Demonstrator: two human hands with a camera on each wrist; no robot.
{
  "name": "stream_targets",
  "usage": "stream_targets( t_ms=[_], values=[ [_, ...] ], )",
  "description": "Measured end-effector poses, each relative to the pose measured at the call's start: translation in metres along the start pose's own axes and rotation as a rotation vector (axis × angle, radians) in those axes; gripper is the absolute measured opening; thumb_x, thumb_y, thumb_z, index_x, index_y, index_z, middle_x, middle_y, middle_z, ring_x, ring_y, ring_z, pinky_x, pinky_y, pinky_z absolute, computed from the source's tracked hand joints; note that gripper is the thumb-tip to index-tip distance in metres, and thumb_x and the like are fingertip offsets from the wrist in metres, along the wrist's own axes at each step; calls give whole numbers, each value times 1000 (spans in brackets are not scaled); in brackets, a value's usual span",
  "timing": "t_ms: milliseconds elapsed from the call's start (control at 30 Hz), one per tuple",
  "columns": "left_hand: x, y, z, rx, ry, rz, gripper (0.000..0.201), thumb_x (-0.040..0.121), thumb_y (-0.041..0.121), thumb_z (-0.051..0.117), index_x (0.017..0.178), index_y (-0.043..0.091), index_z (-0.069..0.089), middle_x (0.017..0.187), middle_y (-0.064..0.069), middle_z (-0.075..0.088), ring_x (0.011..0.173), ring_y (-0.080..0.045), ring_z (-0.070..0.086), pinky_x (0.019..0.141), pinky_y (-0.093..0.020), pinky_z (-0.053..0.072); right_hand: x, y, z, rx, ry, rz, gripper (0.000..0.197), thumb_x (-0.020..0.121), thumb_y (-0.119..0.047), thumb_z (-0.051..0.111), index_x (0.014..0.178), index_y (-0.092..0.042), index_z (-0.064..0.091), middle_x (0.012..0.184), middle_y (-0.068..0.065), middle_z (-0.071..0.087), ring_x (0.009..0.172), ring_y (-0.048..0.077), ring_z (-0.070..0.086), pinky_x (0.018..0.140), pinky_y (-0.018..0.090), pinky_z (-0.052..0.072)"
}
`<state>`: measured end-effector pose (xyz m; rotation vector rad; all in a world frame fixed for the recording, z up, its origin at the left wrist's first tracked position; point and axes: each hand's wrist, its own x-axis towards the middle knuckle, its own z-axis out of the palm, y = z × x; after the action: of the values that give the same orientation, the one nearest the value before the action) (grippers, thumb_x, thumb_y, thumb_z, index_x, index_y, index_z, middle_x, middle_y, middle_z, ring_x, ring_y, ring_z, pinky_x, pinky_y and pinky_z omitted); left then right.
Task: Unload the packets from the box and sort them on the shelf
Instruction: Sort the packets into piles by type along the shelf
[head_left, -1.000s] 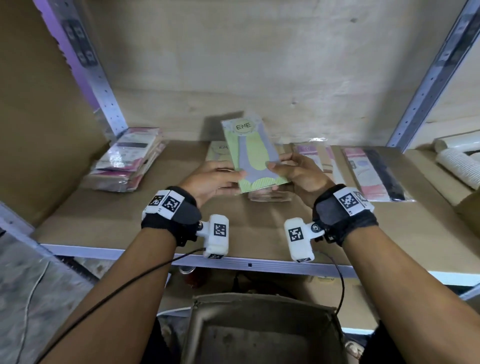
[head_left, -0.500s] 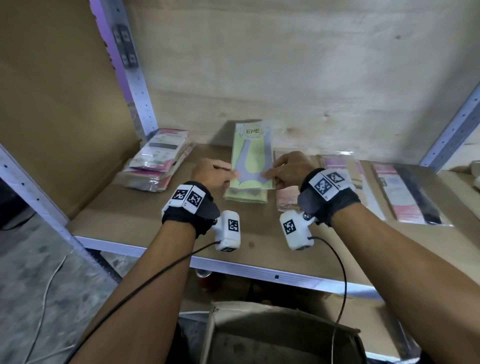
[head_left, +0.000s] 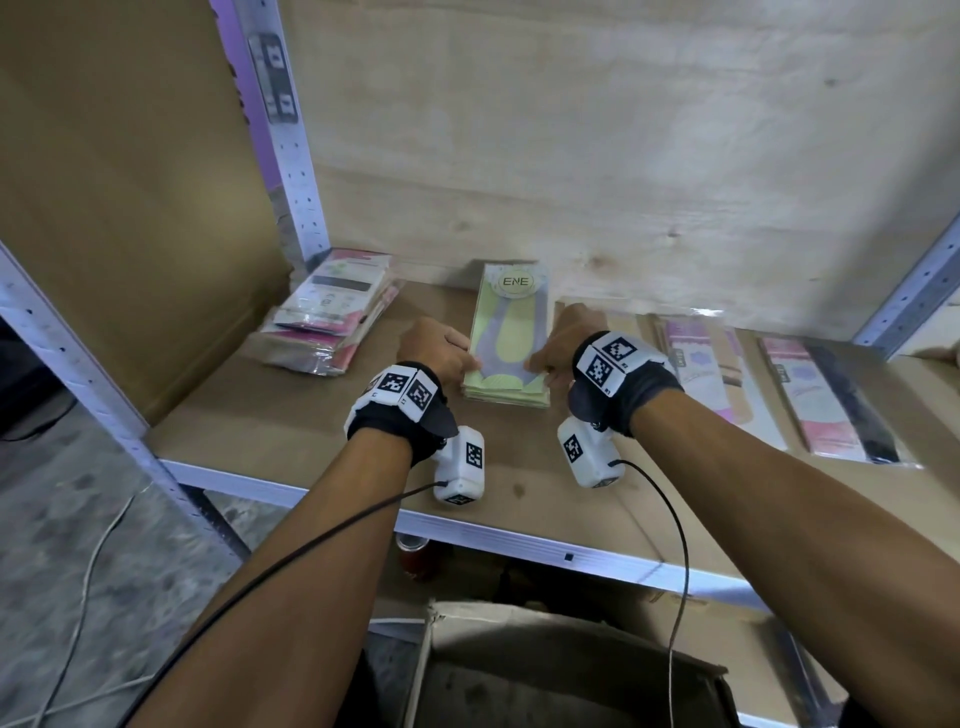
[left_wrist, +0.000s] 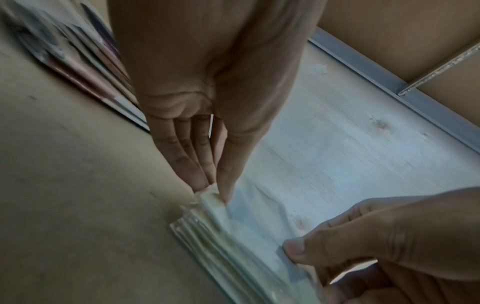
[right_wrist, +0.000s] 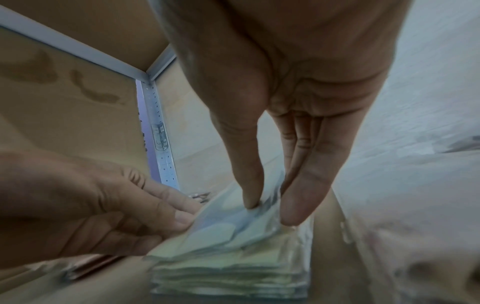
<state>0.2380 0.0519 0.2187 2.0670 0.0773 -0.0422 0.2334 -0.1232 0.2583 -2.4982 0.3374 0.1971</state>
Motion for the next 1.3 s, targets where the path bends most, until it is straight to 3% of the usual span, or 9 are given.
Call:
stream_targets(
  t_ms=[133,233,367,467,600,833,967,1167,1300],
  values=[
    [1,-1,1,57,-1,7,21,71,0,82,90,7,78,96,-16,76,94,-33,72,89,-43,59,2,3,5,23,-45,39,70,66,-22,90,123,-1,55,110,20,67,100,32,69,87,47,57],
    [2,-3,3,100,5,25,21,73,2,82,93,8,79,95,-12,76,95,-30,72,89,-36,58,2,4,6,24,-51,40,65,70,-20,88,122,-7,52,122,19,64,110,30,65,93,44,55],
    [3,-6,5,126,3,47,24,72,3,82,96,8,79,97,-11,76,97,-28,70,87,-28,55,2,4,6,24,-64,55,88,74,-17,86,145,2,38,130,22,61,118,32,61,98,45,52],
    [4,-8,6,133,6,52,24,72,4,83,96,9,80,97,-10,77,98,-26,70,91,-31,55,2,4,5,-16,-66,47,81,69,-19,89,135,2,45,126,19,62,117,30,61,96,45,52],
    [7,-11,6,131,-4,55,24,73,5,83,96,9,80,97,-9,76,98,-25,70,91,-30,55,2,6,4,-100,-36,30,49,63,-26,92,84,-11,51,115,14,66,109,24,63,88,39,56],
    [9,-13,6,106,-22,49,22,73,2,83,95,6,79,94,-13,76,96,-30,71,92,-38,57,11,5,9,-106,-61,8,60,55,-24,95,99,-5,59,106,15,68,94,28,70,83,42,59],
    [9,-15,7,101,-18,39,22,73,3,84,95,5,79,92,-13,76,94,-29,72,89,-34,58,11,3,9,-167,-31,-16,49,57,-26,94,78,-5,55,95,14,72,88,26,71,73,36,60],
    [7,-14,2,71,-28,44,24,77,11,83,99,5,78,97,-14,76,97,-30,72,93,-39,57,11,3,7,-213,-67,-24,46,62,-29,91,85,-7,57,111,14,67,98,27,68,82,41,58],
    [11,-14,-26,17,25,77,29,82,21,78,107,7,74,111,-12,73,106,-29,69,97,-44,55,13,-5,-1,-277,55,-77,39,75,-34,80,87,-9,52,110,12,59,84,27,59,63,32,47]
  ],
)
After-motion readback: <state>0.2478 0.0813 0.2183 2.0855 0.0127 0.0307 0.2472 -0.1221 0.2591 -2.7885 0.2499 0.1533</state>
